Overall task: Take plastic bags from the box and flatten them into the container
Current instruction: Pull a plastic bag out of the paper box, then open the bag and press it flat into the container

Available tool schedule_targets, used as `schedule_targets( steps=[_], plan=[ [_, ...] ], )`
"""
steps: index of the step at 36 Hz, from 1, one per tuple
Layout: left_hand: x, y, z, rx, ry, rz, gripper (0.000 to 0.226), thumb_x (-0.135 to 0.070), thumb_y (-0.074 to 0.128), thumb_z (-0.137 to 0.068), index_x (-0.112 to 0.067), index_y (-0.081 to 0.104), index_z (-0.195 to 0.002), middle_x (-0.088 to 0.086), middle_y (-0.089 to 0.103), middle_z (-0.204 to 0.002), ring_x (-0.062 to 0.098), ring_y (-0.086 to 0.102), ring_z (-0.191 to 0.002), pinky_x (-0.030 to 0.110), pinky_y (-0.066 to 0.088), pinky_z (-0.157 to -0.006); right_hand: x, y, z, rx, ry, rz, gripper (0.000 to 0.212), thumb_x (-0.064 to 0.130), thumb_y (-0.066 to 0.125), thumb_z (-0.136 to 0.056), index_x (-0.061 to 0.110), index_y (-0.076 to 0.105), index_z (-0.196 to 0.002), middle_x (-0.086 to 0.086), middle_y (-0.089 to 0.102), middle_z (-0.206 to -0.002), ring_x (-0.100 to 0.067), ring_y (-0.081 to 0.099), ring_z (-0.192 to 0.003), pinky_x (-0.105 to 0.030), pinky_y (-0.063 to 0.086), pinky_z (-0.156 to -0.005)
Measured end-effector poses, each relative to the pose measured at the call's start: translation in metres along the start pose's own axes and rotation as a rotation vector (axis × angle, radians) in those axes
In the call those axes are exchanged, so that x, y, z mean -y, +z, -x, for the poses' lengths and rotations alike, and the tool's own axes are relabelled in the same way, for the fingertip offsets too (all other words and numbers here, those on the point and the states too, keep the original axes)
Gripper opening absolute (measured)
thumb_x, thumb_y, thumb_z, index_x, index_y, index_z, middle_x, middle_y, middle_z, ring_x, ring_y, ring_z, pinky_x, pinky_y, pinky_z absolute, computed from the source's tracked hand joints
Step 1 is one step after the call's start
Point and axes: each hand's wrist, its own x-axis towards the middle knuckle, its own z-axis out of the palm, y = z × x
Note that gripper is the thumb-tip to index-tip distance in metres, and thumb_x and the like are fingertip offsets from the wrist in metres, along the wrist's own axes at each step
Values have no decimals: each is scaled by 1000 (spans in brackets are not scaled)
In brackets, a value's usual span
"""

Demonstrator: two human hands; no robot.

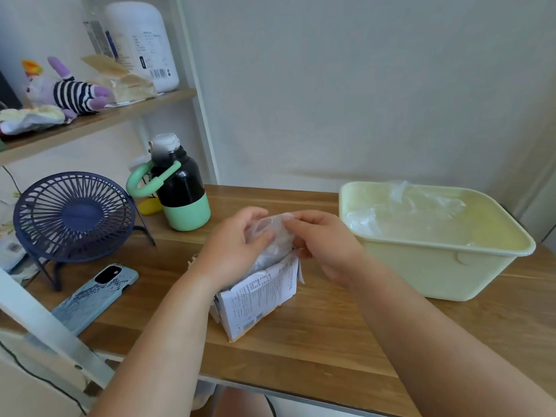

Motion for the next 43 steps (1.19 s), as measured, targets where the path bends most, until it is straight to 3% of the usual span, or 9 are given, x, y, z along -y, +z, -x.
schedule_targets(
  steps=[5, 8, 15, 19, 26, 32, 35, 38, 43],
  plan=[
    [-1, -1, 4, -120, 32, 69, 17, -28, 49, -99, -35, 65, -99, -11, 68, -91, 8, 61, -86, 28, 48, -74, 0, 1, 1, -52, 29, -62, 20, 18, 56, -94, 17, 69, -79, 4, 65, -67, -10, 57, -62, -26, 47, -60],
    [-4, -3, 5, -209, 87, 102, 24, -23, 52, -98, -42, 62, -86, -15, 68, -85, -1, 59, -81, 16, 46, -69, 2, 0, 2, -49, 17, -102, 15, 21, 59, -92, 16, 67, -80, 9, 62, -62, -8, 54, -58, -26, 46, -61],
    [-11, -7, 4, -351, 197, 102, 31, -14, 65, -89, -44, 61, -90, -18, 63, -102, -9, 58, -94, 9, 46, -80, 6, 2, 4, -90, -125, 89, 21, 19, 58, -93, 20, 67, -74, 12, 64, -62, -3, 57, -55, -25, 50, -62],
    [-11, -4, 3, -490, 147, 132, 43, -27, 73, -83, -33, 52, -120, -22, 49, -110, -20, 47, -96, 10, 43, -82, 7, 0, 3, -142, -82, -116, 23, 9, 51, -95, 12, 60, -74, -5, 59, -70, -19, 51, -64, -27, 47, -58],
    [-9, 4, 3, -306, 31, 60, 82, -42, 77, -76, -29, 33, -145, -10, 43, -141, 7, 45, -124, 32, 43, -99, 27, -16, 0, -298, -100, -587, 23, 13, 48, -97, 14, 54, -75, -5, 59, -71, -18, 49, -58, -32, 40, -59],
    [-13, 6, -2, -308, 0, -192, 65, -32, 69, -87, -28, 38, -144, -4, 43, -142, 13, 46, -125, 30, 42, -95, 39, -42, 7, -513, -136, -562, 24, 20, 45, -99, 15, 53, -76, -4, 56, -63, -16, 51, -55, -28, 44, -55],
    [-35, 10, 0, -341, 107, -75, 70, -43, 69, -84, -31, 36, -144, -11, 44, -136, 6, 44, -124, 22, 38, -93, 44, -53, 17, -500, -107, -497, 23, 17, 47, -96, 15, 55, -75, -6, 60, -66, -17, 51, -53, -28, 42, -53],
    [-61, 15, 2, -182, 104, 114, 80, -48, 72, -79, -34, 32, -146, -22, 43, -127, -5, 41, -115, 9, 33, -83, 47, -59, 24, -417, -30, -465, 14, 15, 47, -95, 10, 55, -84, -9, 64, -65, -19, 46, -52, -26, 38, -48],
    [-76, 35, -4, -155, 59, 445, 15, -27, 63, -92, -16, 69, -84, -4, 72, -76, 4, 66, -73, 27, 52, -78, 41, -76, 35, -412, 41, -383, 8, 13, 47, -92, 10, 55, -92, -8, 65, -68, -17, 46, -51, -27, 33, -47]
  ],
)
